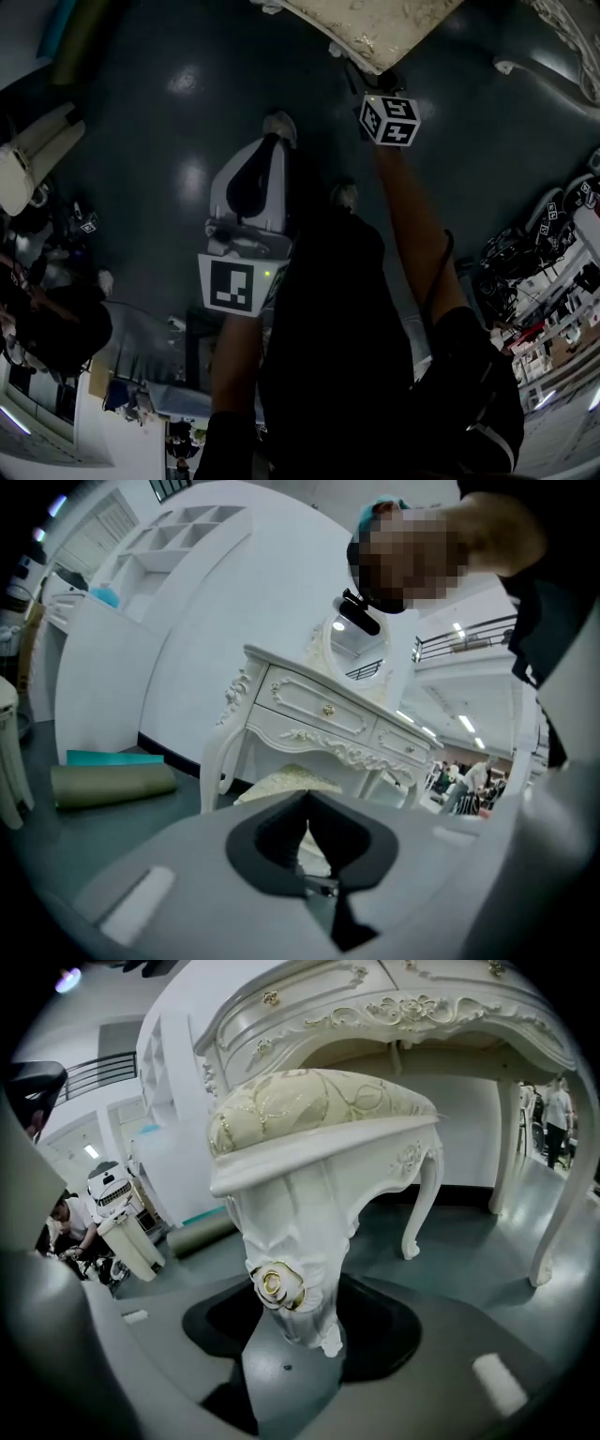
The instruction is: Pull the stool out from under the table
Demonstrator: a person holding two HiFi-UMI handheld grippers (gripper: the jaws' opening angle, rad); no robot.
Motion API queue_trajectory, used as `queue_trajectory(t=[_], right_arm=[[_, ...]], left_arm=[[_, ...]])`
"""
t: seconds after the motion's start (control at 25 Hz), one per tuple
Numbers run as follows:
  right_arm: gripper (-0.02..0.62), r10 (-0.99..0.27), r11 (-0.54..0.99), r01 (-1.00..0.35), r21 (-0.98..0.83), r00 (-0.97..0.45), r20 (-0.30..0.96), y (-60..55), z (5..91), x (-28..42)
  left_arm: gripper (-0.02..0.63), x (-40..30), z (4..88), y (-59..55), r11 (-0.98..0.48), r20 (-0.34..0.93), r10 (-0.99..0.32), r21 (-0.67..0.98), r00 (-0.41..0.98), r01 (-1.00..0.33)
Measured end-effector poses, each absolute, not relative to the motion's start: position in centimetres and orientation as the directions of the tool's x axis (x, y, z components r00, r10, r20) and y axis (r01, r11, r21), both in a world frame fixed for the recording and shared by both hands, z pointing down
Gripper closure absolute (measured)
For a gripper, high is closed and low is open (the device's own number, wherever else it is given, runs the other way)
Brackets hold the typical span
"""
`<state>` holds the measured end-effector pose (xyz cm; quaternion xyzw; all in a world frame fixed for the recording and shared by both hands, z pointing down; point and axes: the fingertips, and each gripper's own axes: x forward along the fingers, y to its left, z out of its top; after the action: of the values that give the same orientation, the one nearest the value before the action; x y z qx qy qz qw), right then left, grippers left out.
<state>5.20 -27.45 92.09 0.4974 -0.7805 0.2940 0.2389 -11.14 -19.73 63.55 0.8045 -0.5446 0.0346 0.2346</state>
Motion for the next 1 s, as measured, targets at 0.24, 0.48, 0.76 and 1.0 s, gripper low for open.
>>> queue_trajectory(t=[0.24, 0.48, 0.76, 1.0], right_arm=[[0.345, -0.610, 0.363, -0.903, -0.229, -0.416, 0.674, -21.6, 92.1, 6.9], [0.345, -0.585, 0.400, -0.886, -0.234, -0.444, 0.679, -15.8, 92.5, 8.6], [0.347, -0.540, 0.430, -0.870, -0.243, -0.463, 0.703, -9.3, 92.8, 10.2], [0.347, -0.495, 0.430, -0.866, -0.255, -0.462, 0.736, -2.6, 93.1, 11.1]], left_arm=[[0.597, -9.7, 61.9, -15.7, -0.290, 0.299, -0.873, 0.316, 0.385, -0.903], [0.597, -7.0, 60.3, -11.0, -0.287, 0.266, -0.891, 0.299, 0.368, -0.910], [0.597, -4.4, 59.4, -6.5, -0.285, 0.267, -0.890, 0.309, 0.370, -0.908], [0.598, -3.0, 58.8, -2.1, -0.309, 0.281, -0.869, 0.336, 0.407, -0.890]])
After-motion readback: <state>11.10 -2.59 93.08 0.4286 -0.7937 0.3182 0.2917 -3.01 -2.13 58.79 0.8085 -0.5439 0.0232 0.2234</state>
